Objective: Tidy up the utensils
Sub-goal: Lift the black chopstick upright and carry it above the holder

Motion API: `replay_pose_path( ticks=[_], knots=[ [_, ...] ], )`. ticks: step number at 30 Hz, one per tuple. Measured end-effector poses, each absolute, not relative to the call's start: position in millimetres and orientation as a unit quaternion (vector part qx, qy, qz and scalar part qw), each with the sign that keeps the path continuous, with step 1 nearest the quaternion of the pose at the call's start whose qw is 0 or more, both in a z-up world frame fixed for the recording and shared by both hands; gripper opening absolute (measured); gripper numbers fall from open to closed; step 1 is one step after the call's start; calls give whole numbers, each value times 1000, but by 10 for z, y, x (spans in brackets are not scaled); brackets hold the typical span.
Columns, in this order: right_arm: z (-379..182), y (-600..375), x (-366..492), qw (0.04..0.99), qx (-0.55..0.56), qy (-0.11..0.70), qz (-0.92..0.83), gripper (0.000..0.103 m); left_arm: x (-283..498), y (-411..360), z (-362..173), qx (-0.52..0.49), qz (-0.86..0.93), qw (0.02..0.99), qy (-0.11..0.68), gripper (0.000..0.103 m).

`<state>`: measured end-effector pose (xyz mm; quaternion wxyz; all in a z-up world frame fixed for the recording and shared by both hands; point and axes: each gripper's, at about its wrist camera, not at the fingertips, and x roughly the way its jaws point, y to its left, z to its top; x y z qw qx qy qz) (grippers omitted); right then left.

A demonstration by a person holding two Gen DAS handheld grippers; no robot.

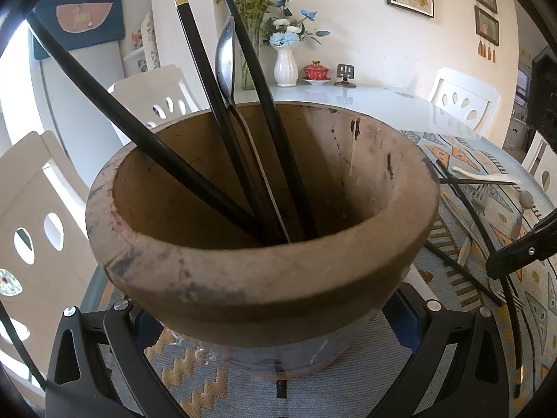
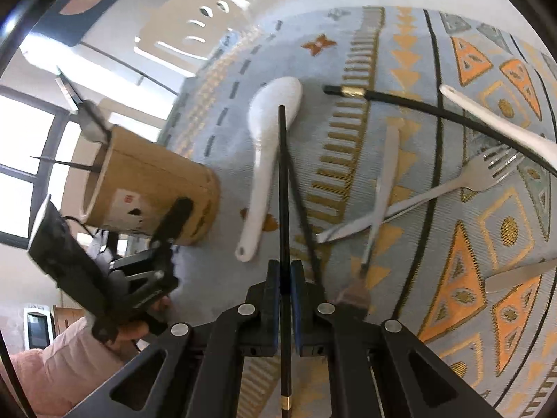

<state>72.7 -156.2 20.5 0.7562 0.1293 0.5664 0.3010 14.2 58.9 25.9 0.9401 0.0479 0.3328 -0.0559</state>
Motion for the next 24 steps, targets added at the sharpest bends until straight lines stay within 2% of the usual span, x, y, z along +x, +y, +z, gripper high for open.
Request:
replay_pose_path(
  ticks=[10,24],
  knots=[
    [346,-1358,587,765,104,546,325,5,100,578,279,49,-52,944,323,102],
    [811,-1301,426,795,98,475,364,5,95,573,299,51,-51,946,317,102]
  ],
)
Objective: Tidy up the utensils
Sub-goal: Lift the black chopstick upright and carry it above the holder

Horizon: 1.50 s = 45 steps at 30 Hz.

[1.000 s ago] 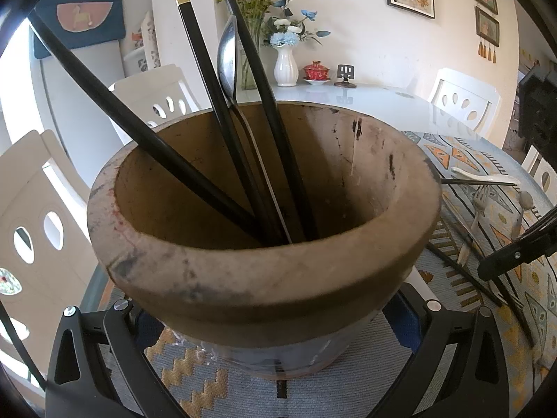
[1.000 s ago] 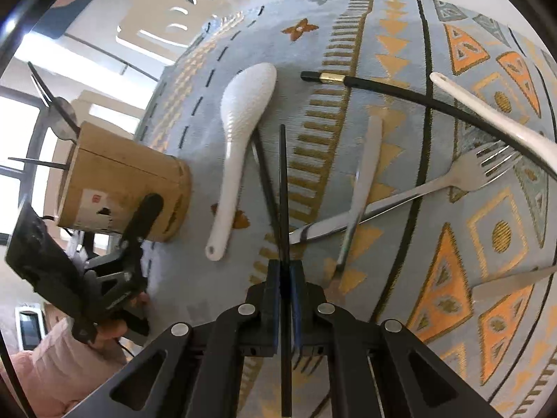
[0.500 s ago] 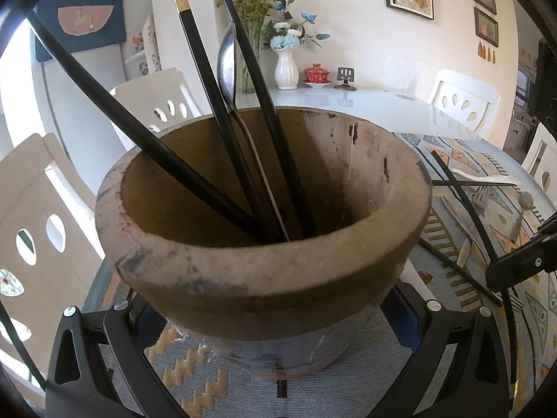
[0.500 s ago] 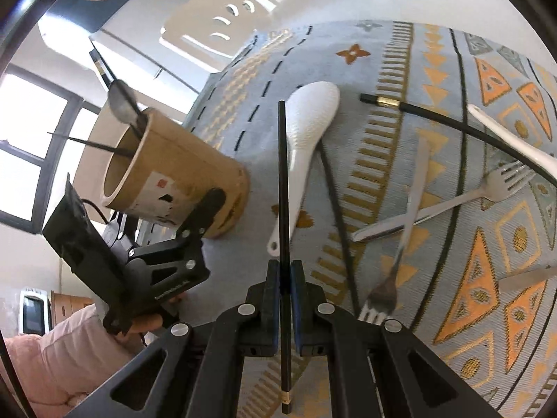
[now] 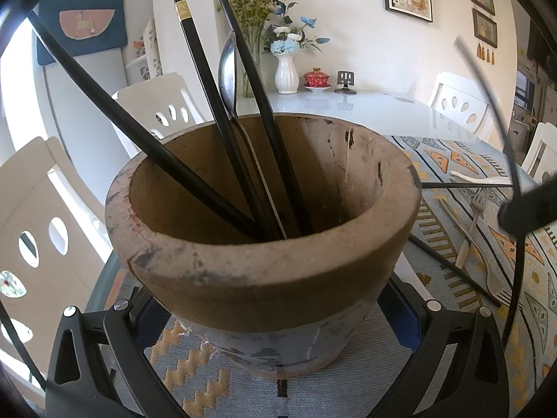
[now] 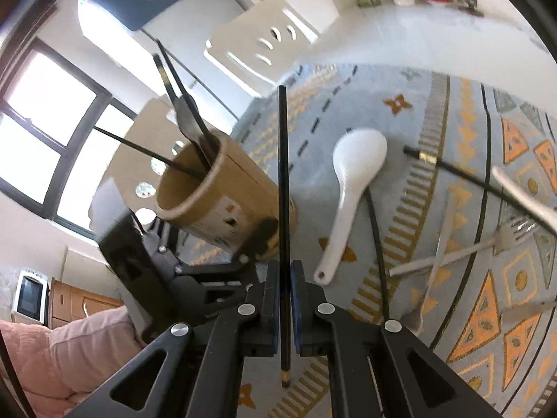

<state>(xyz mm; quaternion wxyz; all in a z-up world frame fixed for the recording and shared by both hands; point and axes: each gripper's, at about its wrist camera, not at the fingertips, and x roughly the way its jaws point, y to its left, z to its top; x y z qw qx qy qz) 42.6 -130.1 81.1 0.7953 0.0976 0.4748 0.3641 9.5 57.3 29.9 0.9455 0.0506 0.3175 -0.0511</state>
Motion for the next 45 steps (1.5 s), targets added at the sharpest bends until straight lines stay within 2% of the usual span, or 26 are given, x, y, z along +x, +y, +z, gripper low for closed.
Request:
replay_pose_path(
  ticks=[17,31,45],
  knots=[
    [1532,-1184,387,852,61,378,358,5,97,596,283,50,-47,945,321,102],
    [2571,-1065,372,883,65,270,379,5,55,570,295,50,-50,947,314,102],
    [2565,-535,371,875,-5,273,401,5,63,626,302,41,-51,947,315,102]
  ],
)
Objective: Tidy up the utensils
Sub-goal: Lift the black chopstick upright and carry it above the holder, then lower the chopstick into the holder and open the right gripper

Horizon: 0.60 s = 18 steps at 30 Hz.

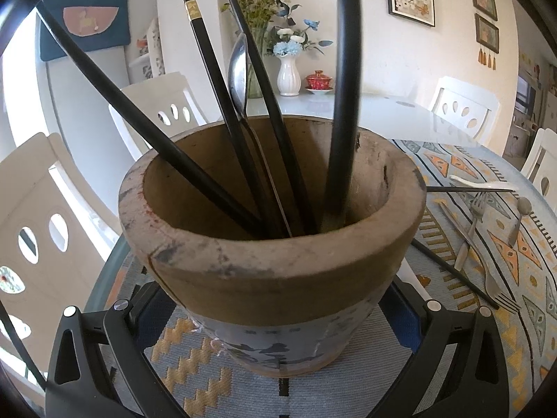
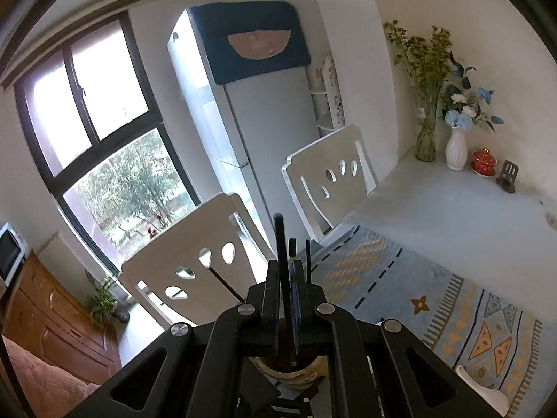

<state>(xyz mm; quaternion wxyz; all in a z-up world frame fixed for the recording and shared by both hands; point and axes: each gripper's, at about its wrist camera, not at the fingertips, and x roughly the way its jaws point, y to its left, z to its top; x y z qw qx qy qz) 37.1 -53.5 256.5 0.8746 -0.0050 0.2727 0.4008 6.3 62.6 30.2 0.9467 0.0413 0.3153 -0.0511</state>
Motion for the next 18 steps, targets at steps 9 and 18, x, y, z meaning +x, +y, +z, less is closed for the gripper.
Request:
replay_pose_path(
  ticks=[9,18],
  knots=[
    [2584,-600,459,877,18,275,394,5,84,632,304,40,-52,947,316,102],
    [2423,-854,656,869,82,313,374,13,84,631,303,40,-51,946,316,102]
  ],
)
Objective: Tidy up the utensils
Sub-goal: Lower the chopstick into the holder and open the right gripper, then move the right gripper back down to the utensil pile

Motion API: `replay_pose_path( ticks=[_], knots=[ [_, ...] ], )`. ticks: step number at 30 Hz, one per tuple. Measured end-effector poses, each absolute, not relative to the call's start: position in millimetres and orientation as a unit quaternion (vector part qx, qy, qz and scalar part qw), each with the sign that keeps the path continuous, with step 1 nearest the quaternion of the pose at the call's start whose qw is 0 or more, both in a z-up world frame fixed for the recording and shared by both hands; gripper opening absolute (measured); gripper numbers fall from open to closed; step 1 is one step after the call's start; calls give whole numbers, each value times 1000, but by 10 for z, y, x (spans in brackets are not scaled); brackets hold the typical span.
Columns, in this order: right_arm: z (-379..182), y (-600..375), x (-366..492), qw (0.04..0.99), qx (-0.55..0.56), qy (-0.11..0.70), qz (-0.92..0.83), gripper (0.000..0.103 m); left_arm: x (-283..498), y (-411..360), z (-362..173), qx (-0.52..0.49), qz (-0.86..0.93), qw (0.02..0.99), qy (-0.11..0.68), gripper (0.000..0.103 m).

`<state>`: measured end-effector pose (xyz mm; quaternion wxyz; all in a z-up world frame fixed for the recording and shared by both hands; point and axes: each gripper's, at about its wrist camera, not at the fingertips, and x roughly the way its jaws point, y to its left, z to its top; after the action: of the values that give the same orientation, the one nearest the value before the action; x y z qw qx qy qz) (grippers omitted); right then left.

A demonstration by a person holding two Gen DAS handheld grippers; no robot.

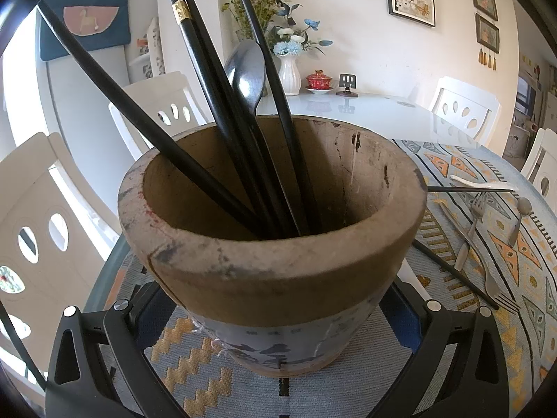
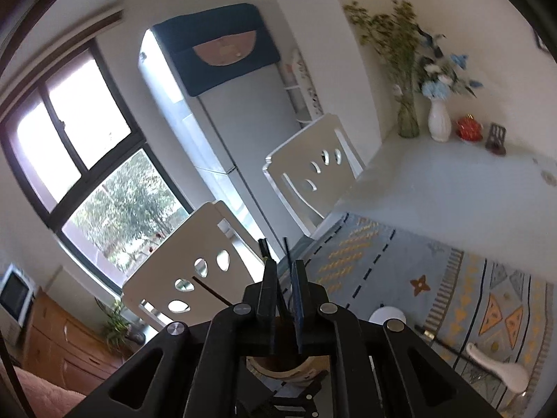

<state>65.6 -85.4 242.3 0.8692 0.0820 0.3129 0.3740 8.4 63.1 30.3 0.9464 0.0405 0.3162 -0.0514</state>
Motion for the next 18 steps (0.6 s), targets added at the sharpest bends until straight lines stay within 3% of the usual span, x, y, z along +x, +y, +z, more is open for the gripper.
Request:
replay_pose_path(
  ticks=[4,18],
  knots=[
    [2353,-966,698,869,102,320,363,27,84,634,303,41,-51,947,316,102],
    [1900,-1270,879,862,111,381,315,30,139,662,279,41,-52,944,323,102]
  ],
)
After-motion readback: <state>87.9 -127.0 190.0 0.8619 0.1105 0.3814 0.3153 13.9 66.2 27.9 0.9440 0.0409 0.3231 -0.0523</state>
